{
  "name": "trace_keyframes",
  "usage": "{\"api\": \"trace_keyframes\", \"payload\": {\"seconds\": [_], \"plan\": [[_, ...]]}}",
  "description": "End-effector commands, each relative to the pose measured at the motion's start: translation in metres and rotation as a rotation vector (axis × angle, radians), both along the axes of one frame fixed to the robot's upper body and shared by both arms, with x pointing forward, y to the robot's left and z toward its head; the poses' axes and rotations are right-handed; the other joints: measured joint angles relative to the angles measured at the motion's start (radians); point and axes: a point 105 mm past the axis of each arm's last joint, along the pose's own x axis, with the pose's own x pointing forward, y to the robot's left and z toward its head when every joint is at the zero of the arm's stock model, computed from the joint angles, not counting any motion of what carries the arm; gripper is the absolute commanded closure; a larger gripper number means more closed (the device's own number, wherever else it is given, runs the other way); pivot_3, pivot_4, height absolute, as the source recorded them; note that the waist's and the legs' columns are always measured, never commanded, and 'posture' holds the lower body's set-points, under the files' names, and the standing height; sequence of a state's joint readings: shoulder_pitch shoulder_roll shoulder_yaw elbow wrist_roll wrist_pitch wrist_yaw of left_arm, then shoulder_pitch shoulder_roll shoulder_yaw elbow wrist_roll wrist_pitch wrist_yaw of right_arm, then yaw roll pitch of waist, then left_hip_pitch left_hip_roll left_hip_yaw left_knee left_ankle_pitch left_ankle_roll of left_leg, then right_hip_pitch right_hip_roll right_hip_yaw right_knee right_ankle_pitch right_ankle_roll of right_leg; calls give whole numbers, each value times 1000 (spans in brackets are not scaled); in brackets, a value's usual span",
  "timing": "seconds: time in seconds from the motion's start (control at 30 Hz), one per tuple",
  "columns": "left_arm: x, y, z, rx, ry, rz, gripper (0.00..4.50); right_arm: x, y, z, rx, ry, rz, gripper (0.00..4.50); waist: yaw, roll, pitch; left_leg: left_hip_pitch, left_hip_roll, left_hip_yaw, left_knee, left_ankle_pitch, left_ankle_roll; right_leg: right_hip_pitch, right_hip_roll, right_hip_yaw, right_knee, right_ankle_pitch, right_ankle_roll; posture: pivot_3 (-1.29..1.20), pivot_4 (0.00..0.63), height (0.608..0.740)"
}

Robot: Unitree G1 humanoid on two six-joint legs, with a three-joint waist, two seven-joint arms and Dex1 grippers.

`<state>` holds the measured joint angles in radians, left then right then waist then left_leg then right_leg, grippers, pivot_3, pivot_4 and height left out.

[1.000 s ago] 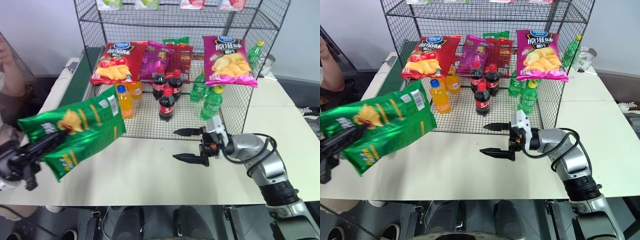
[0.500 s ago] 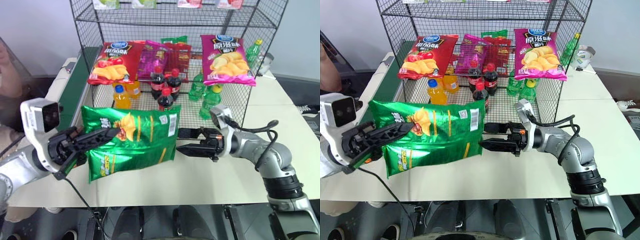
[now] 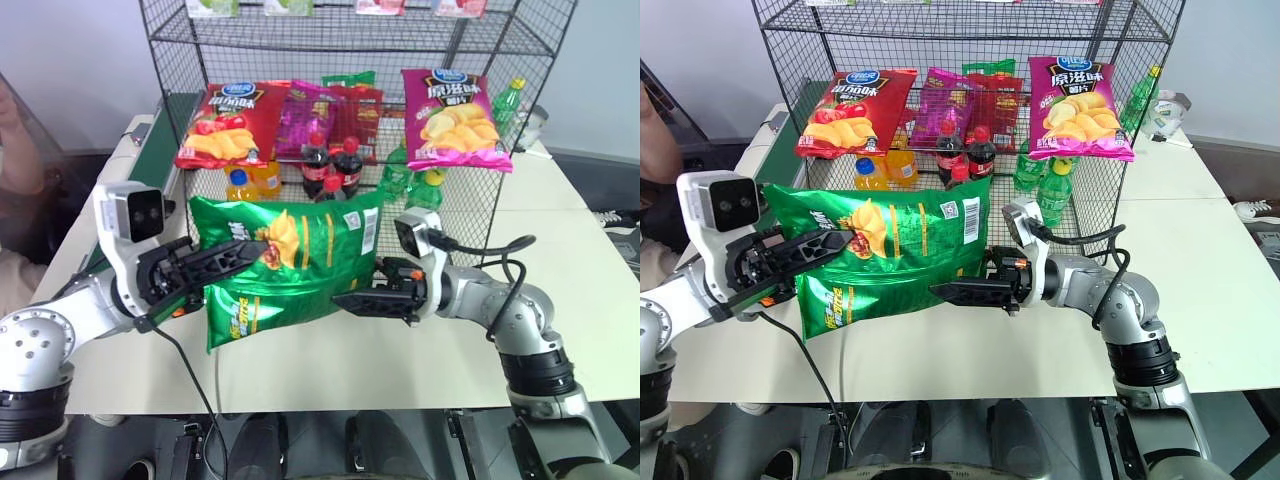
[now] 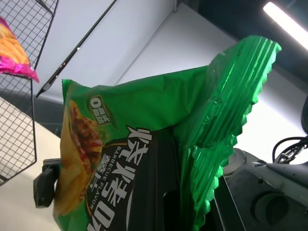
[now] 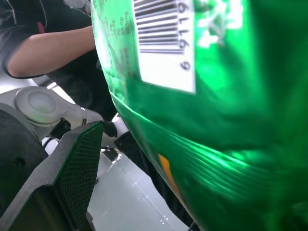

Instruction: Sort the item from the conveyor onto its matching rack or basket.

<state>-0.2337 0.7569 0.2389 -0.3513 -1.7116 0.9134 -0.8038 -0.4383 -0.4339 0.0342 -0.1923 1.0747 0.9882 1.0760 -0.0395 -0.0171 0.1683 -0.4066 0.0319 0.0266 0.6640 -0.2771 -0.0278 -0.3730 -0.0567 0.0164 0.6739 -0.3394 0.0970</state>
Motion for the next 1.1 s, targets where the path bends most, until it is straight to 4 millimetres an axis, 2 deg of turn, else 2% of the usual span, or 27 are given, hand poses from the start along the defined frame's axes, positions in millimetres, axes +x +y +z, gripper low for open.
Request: {"api": "trace_keyframes", "payload": {"seconds": [0.03,0.13,0.23,0.4,0.47,0.5,0.67,0.77,0.8,0.83,0.87,0.97,1.03,1.1], "plan": [[5,0,-4,22,-16,25,4483,-10,0,13,37,-13,57,0,1,0,0,0,0,0,0,0,0,0,0,0,0,0,0,0,150,739],[12,1,-7,25,-32,73,4483,-12,-1,12,31,0,62,0,1,0,0,0,0,0,0,0,0,0,0,0,0,0,0,0,150,739],[18,2,-10,31,-54,112,4500,-11,0,10,14,7,59,852,1,0,0,0,0,0,0,0,0,0,0,0,0,0,0,0,150,739],[22,3,-14,37,-73,146,4500,-6,0,8,-1,0,25,3305,1,0,0,0,0,0,0,0,0,0,0,0,0,0,0,0,150,739],[23,4,-14,36,-75,162,4500,-3,0,7,-10,-8,3,4155,1,0,0,0,0,0,0,0,0,0,0,0,0,0,0,0,150,739],[24,5,-15,41,-79,171,4500,-2,0,7,-12,-13,-1,4408,1,0,0,0,0,0,0,0,0,0,0,0,0,0,0,0,150,739],[29,12,-19,66,-73,232,4500,-1,0,3,-27,-43,-32,4408,2,0,0,0,0,0,0,0,0,0,0,0,0,0,0,0,150,739],[29,15,-20,73,-88,258,3749,4,2,0,-59,-123,-87,4500,1,0,0,0,0,0,0,0,0,0,0,0,0,0,0,0,150,739],[30,18,-21,79,-95,280,3285,9,3,-1,-81,-177,-127,4500,0,0,0,0,0,0,0,0,0,0,0,0,0,0,0,0,150,739],[31,22,-22,84,-98,305,2811,13,3,-3,-117,-249,-165,4500,-1,0,0,0,0,0,0,0,0,0,0,0,0,0,0,0,150,739],[33,29,-23,98,-113,352,2329,21,3,-6,-178,-417,-241,4500,-1,0,0,-1,0,0,0,0,0,-1,0,0,0,0,0,0,150,739],[38,55,-29,137,-129,491,2329,19,2,1,-229,-734,-303,4500,0,0,0,-1,0,0,0,0,0,-1,0,0,0,0,0,0,150,739],[39,68,-31,139,-125,546,2329,20,1,18,-190,-851,-386,4500,0,0,0,-1,0,0,-1,0,0,-2,0,0,-1,0,0,0,150,739],[40,80,-31,143,-135,610,2329,24,-2,36,-237,-1233,-485,4500,1,0,0,-1,0,0,-1,0,0,-1,0,0,-1,0,0,0,150,739]]}}
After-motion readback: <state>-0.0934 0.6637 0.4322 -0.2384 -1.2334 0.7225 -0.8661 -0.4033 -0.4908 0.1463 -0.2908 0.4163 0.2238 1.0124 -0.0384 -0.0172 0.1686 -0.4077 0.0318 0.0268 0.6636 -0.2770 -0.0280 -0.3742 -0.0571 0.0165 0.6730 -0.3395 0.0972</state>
